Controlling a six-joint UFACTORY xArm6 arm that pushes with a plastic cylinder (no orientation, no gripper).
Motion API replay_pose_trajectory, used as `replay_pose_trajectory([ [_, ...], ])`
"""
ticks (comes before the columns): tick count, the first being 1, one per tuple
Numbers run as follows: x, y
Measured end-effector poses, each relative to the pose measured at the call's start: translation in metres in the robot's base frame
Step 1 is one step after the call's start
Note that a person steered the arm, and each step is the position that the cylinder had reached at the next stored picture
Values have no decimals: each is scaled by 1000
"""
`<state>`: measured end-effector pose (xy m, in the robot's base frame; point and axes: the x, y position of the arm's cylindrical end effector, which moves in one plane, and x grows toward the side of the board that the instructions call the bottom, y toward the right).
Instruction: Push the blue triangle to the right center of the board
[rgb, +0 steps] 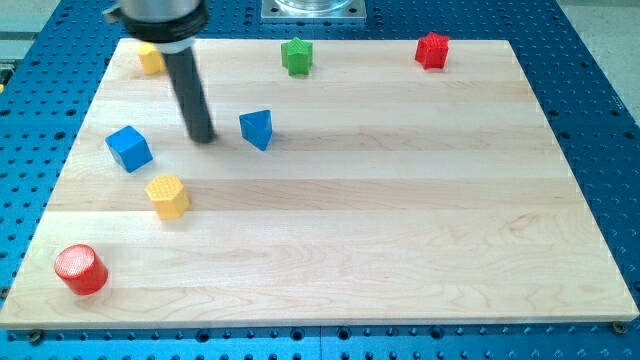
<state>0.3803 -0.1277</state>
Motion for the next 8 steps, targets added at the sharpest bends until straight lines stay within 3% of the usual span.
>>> replay_pose_trajectory([
  [1, 6, 64],
  [2, 36, 75],
  [3, 40, 132],
  [4, 40, 64],
  [5, 13, 91],
  [6, 5, 159],
  [7, 28, 250],
  [8, 41, 297],
])
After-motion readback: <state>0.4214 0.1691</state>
